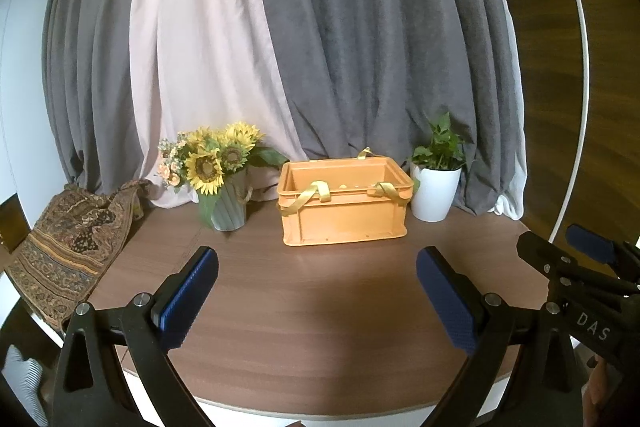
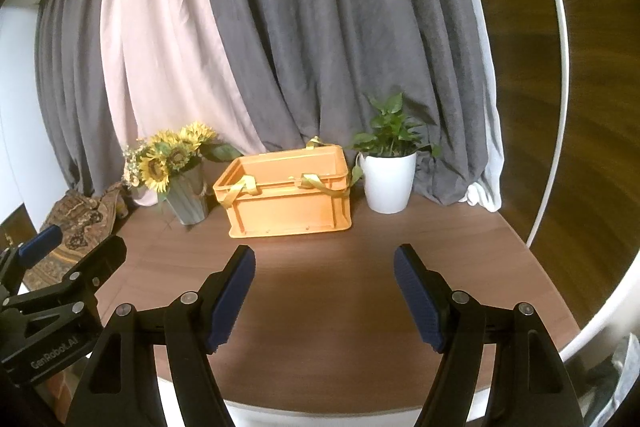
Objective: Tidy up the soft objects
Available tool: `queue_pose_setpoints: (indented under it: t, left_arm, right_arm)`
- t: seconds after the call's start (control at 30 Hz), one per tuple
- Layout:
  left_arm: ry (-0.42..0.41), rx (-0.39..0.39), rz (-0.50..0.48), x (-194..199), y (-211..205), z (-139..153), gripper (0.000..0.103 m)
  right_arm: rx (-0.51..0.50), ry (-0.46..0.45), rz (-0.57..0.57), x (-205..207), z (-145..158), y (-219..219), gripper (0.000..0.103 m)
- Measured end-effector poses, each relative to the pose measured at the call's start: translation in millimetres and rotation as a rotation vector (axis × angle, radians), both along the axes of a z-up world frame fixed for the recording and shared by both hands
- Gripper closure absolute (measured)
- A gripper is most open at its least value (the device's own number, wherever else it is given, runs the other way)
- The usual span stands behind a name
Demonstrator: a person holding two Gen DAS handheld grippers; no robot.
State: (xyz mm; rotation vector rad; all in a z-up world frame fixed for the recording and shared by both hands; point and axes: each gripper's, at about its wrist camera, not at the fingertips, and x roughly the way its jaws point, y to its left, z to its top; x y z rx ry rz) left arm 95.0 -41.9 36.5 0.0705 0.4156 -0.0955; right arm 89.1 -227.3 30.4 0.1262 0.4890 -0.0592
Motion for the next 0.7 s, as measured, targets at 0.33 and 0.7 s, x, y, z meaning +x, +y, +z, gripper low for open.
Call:
queue_pose_setpoints:
  t: [0.33,0.7]
  left_arm:
    - [-0.002,0.002,-0.001,-13,0,-1,0.000]
    - [-0.024,0.004,0.003,-27,1,2,0.000]
  right_arm:
    - [0.005,-0.001,-0.005,-14,0,-2,0.030]
    - [0.001,-0.011,0.005,-24,5,0,0.030]
